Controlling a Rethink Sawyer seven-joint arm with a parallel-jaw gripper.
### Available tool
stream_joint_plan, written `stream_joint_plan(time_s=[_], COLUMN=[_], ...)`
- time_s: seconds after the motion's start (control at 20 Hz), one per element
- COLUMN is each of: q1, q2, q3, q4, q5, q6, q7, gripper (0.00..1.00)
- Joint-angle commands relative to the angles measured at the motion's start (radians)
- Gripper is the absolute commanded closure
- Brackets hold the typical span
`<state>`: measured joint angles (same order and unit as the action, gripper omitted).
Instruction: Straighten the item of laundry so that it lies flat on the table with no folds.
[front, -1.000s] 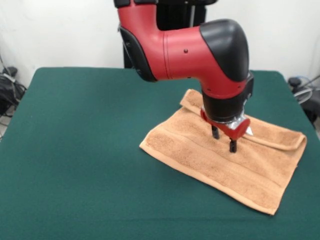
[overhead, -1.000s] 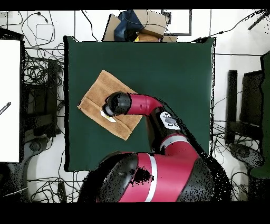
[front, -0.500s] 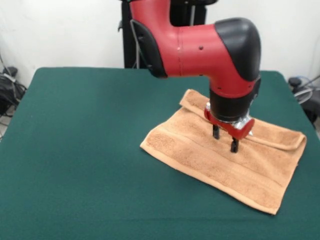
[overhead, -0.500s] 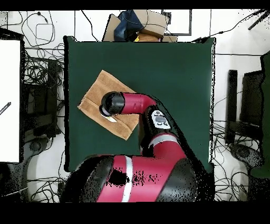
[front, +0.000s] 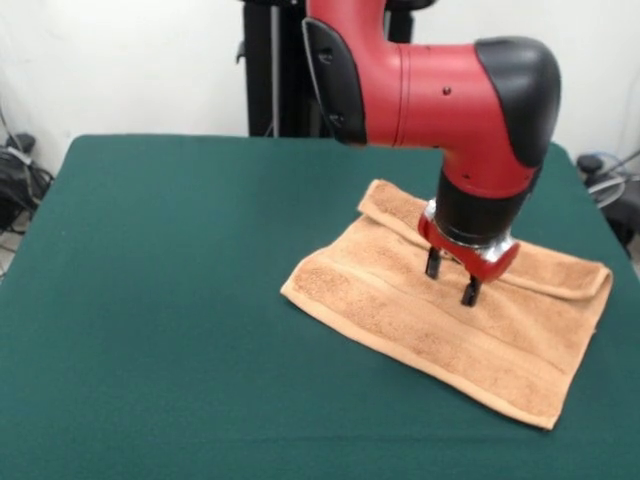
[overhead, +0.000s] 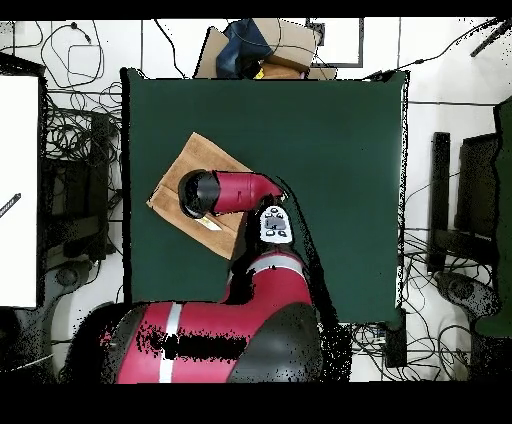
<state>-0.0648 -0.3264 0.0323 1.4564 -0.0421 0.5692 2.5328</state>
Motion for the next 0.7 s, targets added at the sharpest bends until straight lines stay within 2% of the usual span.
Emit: stream_joint_plan(time_s=[0.05,0.35,0.6,0.7], q1=[0.040,0.046,0.034,0.049], q2=[0.232,0.241,0.213,0.198], q3=[-0.088,-0.094,-0.093,-0.106], q4=[-0.039,-0.026,-0.025,-0.045], q5=[0.051,0.105,0.143,0.162], q6=[-0.079,-0.119,-0.064,0.002], q7=[0.250,0.222,0.192,0.201], gripper=[0.00,0.00,0.00,0.00])
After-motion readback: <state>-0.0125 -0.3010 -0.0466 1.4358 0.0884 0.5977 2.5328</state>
